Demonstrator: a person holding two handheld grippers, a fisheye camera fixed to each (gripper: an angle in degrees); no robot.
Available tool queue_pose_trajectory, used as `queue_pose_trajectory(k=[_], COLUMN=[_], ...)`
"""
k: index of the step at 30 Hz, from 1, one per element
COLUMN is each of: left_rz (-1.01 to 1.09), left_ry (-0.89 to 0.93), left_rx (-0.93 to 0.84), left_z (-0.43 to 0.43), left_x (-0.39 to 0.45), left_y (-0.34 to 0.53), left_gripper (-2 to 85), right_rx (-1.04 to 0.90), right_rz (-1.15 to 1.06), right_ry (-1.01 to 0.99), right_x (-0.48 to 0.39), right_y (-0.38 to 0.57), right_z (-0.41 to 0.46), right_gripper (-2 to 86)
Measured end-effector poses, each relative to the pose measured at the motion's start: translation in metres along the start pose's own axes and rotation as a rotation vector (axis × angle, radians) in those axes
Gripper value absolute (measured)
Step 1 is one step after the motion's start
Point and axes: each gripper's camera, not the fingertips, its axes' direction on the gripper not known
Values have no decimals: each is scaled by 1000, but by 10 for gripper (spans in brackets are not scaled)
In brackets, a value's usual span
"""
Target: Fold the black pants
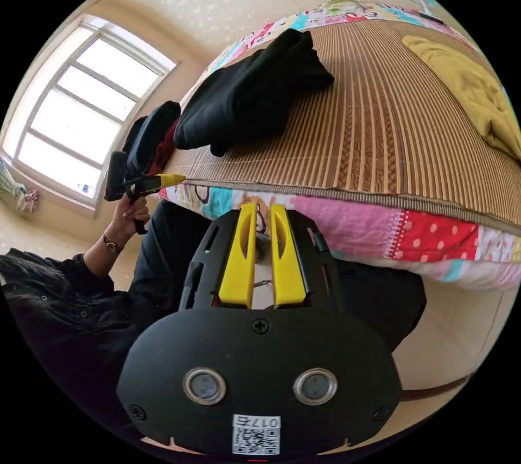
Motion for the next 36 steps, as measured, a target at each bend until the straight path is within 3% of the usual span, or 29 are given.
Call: queue_pose_trajectory(k=[3, 7, 9, 12, 15, 18, 22, 25, 32, 34, 36], left_rz=[-97, -149, -195, -243, -245, -215, -216, -159, 157, 147, 91], left_ry=[139, 204, 219, 259, 208, 270, 295, 256, -23, -94, -287], left_rx=[173, 187, 116, -34, 15, 30, 147, 325, 702, 768, 828], left_z=[-32, -45, -26, 18, 10, -8, -59, -138, -360, -407, -452], left_x=[-31, -48, -57, -61, -50, -39, -11, 22, 92, 94, 83], left_y=[-25, -107, -155, -174, -146, -90, -10, 25, 41, 43, 39], left_gripper=[165, 217, 230, 182, 154, 127, 123, 117, 118, 123, 127], right_rx=[178, 249, 213, -16, -13, -47, -63, -27, 68, 74, 110], right_rz=[106, 177, 201, 246, 226, 199, 86, -57, -514, -553, -644], right_ry=[-180, -341, -346, -490, -421, -539, -662, -771, -841, -829, -743], right_x=[45, 89, 102, 110, 89, 75, 16, -54, -260, -309, -357], right_y=[-11, -110, -155, -201, -185, -136, -68, -70, -166, -194, -214], right_z=[-38, -60, -45, 18, 30, 23, 10, -4, -24, -15, 4], right_gripper=[128, 212, 231, 228, 193, 165, 135, 123, 121, 127, 134])
